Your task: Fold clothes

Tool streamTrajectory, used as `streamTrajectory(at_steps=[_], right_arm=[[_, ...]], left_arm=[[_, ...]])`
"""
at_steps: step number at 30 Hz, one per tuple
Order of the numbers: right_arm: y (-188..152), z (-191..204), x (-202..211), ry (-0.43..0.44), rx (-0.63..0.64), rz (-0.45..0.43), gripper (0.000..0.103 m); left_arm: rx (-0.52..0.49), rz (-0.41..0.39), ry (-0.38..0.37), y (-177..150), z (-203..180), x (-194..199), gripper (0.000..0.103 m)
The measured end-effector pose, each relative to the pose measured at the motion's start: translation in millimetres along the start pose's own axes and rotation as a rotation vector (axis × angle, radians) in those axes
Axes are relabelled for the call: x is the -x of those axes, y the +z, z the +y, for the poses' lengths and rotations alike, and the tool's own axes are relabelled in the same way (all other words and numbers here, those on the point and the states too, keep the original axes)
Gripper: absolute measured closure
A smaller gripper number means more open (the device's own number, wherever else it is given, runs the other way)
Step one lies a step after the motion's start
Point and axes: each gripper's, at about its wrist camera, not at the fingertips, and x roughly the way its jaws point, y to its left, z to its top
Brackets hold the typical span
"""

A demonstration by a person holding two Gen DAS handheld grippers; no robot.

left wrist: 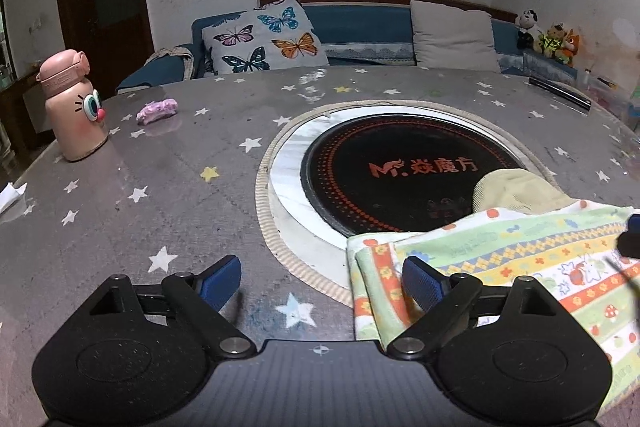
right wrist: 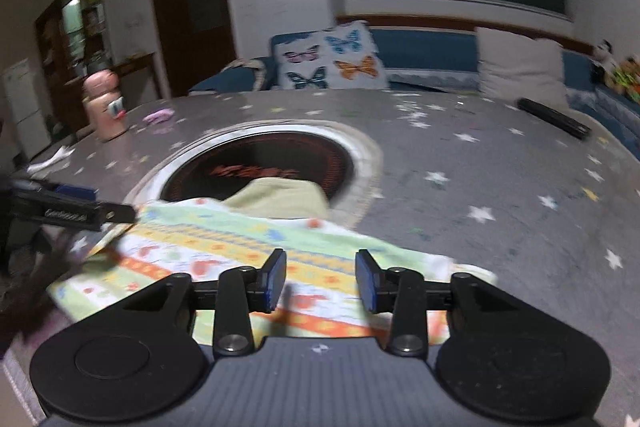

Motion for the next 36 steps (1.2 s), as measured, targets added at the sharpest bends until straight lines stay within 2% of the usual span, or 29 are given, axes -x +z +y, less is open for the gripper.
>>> streamTrajectory(at_steps=[9, 17, 22, 24, 27, 31, 36], right_arm=[[13, 49, -25, 0.055, 0.138, 0.02, 0.064], [32, 78, -59, 0.029, 0.218, 0.029, 0.066], [30, 96, -82, -0.002, 0.285, 0.053, 0.066], [30, 102, -81, -0.015, 0.316, 0.046, 0.066], [34, 103, -73, 0.019, 0.296, 0.027, 0.066], [27, 112, -81, 0.056, 0.341, 0.068, 0.066], [27, 117, -59, 0.093, 0.359, 0.047, 0.066]], left_arm=[[0.028, -0.008, -0.007, -4, 11, 11, 0.0], [0.068, -0.019, 0.006, -8, 27, 18, 0.0], [0.084, -0.005, 0.018, -10, 33, 17, 0.0], [0.089, -0.002, 0.022, -11, 34, 17, 0.0], [0.1, -0.002, 0.022, -10, 37, 17, 0.0], [0.117, 0.001, 0.019, -9, 37, 20, 0.0], [0.121, -0.001, 0.011, -9, 38, 24, 0.0]])
